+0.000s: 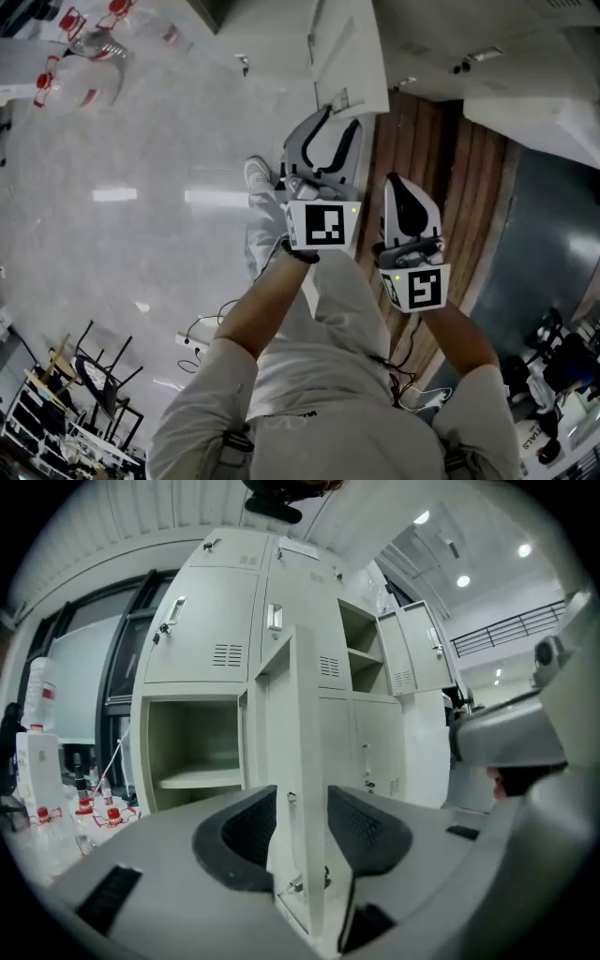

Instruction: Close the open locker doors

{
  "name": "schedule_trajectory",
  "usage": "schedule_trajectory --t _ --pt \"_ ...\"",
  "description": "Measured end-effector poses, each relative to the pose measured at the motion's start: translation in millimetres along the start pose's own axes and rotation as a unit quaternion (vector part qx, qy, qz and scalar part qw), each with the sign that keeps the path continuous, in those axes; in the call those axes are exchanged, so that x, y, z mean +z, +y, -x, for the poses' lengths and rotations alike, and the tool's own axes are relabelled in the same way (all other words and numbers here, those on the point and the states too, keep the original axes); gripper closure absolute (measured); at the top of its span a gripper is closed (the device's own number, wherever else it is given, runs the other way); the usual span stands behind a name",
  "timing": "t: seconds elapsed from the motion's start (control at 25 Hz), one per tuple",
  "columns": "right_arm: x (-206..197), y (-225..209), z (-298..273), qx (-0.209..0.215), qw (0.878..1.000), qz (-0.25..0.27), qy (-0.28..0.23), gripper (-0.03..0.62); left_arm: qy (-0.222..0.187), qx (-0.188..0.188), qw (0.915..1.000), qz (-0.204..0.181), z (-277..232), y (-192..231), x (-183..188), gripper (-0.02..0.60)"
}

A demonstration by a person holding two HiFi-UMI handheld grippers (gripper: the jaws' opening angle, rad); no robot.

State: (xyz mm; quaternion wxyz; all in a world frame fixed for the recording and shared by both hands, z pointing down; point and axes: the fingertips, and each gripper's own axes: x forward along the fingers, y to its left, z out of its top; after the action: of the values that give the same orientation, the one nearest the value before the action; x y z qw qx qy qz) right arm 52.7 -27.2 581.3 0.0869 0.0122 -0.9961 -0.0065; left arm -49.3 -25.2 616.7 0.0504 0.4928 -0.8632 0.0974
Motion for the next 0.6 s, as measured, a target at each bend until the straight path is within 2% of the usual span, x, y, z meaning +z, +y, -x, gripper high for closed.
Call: schedule_trajectory --t 0.12,0.2,0.28,0.4,0.6 --pt "-19 -5 -8 0.002 1.0 0.01 0.006 0.583 -0.003 0.007 0.9999 -0.013 -12 -1 1 0.426" --pt "-32 -7 -20 0.005 1.0 0.005 0.012 0.583 -0.006 0.001 0.9998 -0.018 -13 -2 1 0.478" --pt "-47 -6 -36 0.017 1.0 0.004 0.023 0.583 -0.012 -0.01 0.9998 -0.01 -10 1 1 0.488" --pt "-63 5 -66 0.052 0.998 0.004 0.028 0.578 -0.023 -0.027 0.9994 0.003 0 19 -1 0.492" --pt "-84 51 -127 0.133 0.99 0.023 0.028 0.495 -0.034 -0.069 0.9969 -0.016 17 60 -10 0.494"
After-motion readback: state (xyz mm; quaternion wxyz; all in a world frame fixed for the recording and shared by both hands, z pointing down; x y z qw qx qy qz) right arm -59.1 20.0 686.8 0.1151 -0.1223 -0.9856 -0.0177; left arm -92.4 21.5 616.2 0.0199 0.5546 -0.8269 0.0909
